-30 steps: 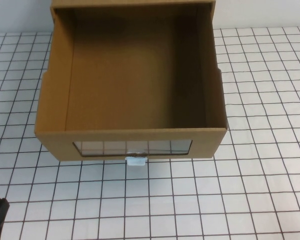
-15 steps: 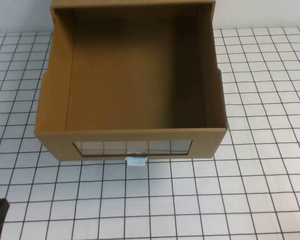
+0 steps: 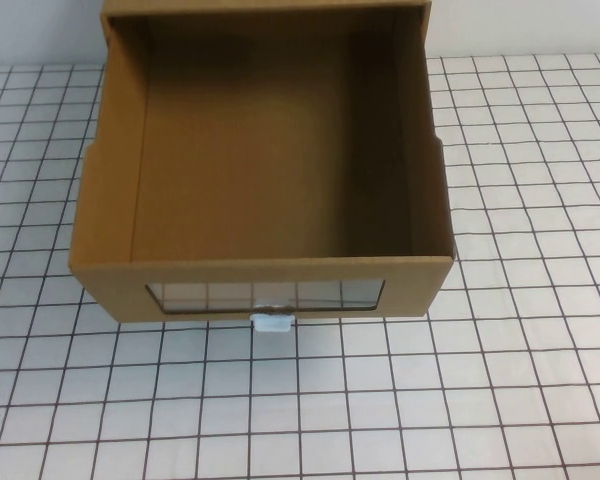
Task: Open the shoe box
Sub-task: 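Pull the top drawer of the cardboard box fully open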
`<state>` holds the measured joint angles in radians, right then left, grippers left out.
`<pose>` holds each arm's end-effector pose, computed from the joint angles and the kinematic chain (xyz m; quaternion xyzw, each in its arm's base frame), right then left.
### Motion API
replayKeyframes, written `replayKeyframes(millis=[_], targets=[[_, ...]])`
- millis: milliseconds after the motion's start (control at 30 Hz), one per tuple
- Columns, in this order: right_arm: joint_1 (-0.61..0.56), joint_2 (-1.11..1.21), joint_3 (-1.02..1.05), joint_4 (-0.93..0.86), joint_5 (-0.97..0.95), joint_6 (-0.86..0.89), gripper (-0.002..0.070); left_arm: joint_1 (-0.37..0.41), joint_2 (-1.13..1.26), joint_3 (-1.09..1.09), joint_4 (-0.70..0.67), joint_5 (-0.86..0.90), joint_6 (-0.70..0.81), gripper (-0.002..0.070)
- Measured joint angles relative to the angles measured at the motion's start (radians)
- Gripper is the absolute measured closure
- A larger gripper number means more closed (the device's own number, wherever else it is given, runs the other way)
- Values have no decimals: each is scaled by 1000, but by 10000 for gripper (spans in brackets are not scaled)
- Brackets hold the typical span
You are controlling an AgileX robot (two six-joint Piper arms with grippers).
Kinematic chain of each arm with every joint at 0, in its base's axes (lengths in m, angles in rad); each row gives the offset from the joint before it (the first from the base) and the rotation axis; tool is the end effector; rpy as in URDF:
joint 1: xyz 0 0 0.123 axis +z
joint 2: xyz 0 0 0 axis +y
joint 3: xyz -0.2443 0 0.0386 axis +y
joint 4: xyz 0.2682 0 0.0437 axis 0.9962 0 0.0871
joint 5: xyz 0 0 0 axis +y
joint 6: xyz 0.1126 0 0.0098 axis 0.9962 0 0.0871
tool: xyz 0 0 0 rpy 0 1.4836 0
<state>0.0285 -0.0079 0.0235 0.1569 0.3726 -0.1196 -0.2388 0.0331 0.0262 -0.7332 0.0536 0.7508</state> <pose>0.1319 0.0102 0.1661 -0.0176 0.8036 0.0393 0.5937 0.1354 -0.0372 0.1960 0.1037 0.7037 -0.0900 0.6971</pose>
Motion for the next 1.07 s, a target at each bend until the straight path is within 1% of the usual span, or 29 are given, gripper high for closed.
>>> replayKeyframes(millis=[100, 133, 167, 200, 267, 333, 367, 433, 600, 800, 1067], targets=[[0, 0, 0, 0, 2, 0, 689, 0, 0, 0, 17, -42, -8, 679], [0, 0, 0, 0, 2, 0, 690, 0, 0, 0, 73, -54, -41, 679], [0, 0, 0, 0, 2, 0, 690, 0, 0, 0, 169, -54, -108, 679], [0, 0, 0, 0, 2, 0, 690, 0, 0, 0, 260, -59, -184, 679], [0, 0, 0, 0, 2, 0, 690, 1, -4, 0, 474, -54, -383, 679], [0, 0, 0, 0, 2, 0, 690, 12, -14, 0, 585, -44, -493, 679], [0, 0, 0, 0, 2, 0, 689, 21, -19, 0, 617, -28, -525, 679], [0, 0, 0, 0, 2, 0, 689, 42, -37, 0, 650, 24, -560, 679], [0, 0, 2, 0, 4, 0, 689, 100, -41, 0, 668, 148, -581, 679], [0, 0, 2, 0, 4, 0, 689, 104, -43, 0, 677, 311, -587, 679], [0, 0, 2, 0, 4, 0, 689, 106, -43, 0, 677, 337, -587, 679]])
